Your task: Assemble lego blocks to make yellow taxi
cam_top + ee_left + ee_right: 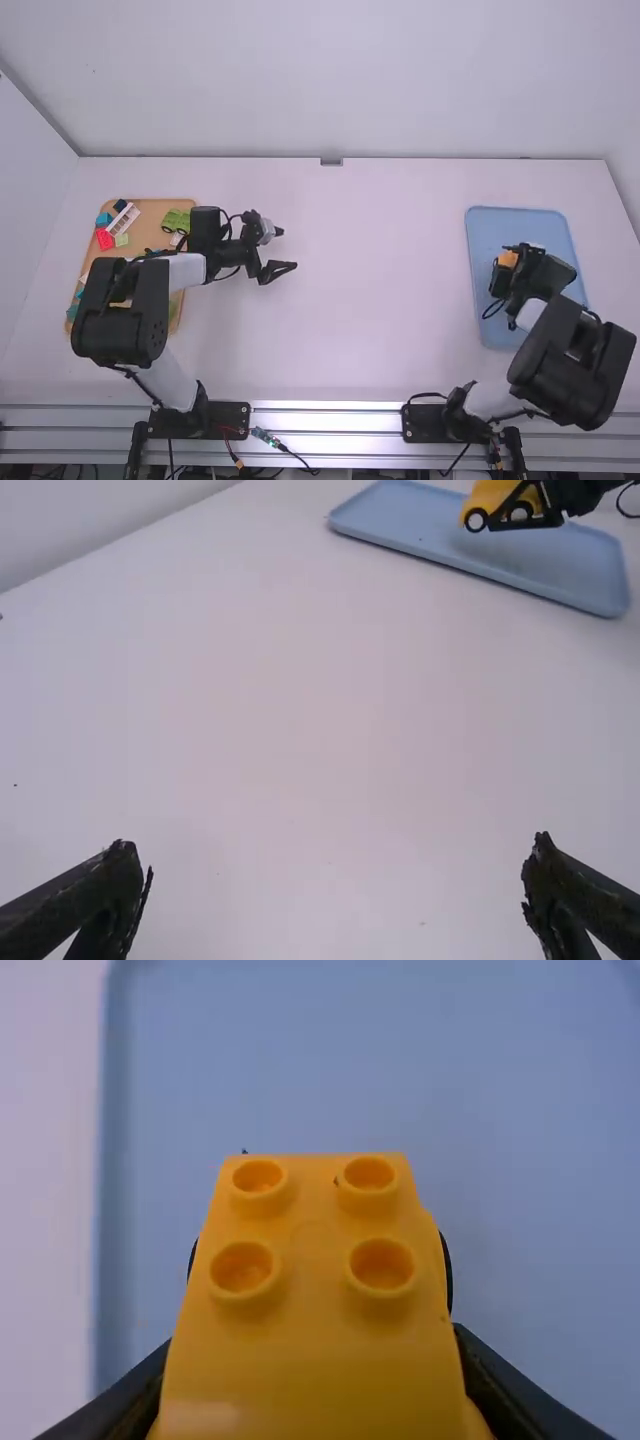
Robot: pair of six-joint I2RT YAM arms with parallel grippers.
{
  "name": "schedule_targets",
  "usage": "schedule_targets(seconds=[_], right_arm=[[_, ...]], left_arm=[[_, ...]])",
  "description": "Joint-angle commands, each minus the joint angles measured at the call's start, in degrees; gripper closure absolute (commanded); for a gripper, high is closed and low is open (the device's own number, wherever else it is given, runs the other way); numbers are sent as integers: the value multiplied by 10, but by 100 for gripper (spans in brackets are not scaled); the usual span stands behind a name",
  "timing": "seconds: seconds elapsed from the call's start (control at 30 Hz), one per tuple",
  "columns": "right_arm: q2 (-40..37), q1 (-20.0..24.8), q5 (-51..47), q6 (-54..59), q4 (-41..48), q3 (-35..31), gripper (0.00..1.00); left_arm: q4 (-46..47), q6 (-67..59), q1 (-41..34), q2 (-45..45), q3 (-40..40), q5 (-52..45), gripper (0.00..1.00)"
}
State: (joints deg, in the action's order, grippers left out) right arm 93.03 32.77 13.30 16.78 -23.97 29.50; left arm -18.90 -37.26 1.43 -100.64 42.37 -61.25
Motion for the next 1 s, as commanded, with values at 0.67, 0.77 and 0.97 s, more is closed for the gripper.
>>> schedule_targets(seconds=[0.67,0.77,0.97], right_arm=[[-100,-43,-97,-20,116,-3,1],[-141,-70,-117,-21,147,-3,1],[-250,-142,-119,-65,220,-3,1]], left_arm=[[-36,255,-86,27,-5,358,1],[-12,296,-107,53,-5,426,1],[95,313,-172,163,-5,589,1]])
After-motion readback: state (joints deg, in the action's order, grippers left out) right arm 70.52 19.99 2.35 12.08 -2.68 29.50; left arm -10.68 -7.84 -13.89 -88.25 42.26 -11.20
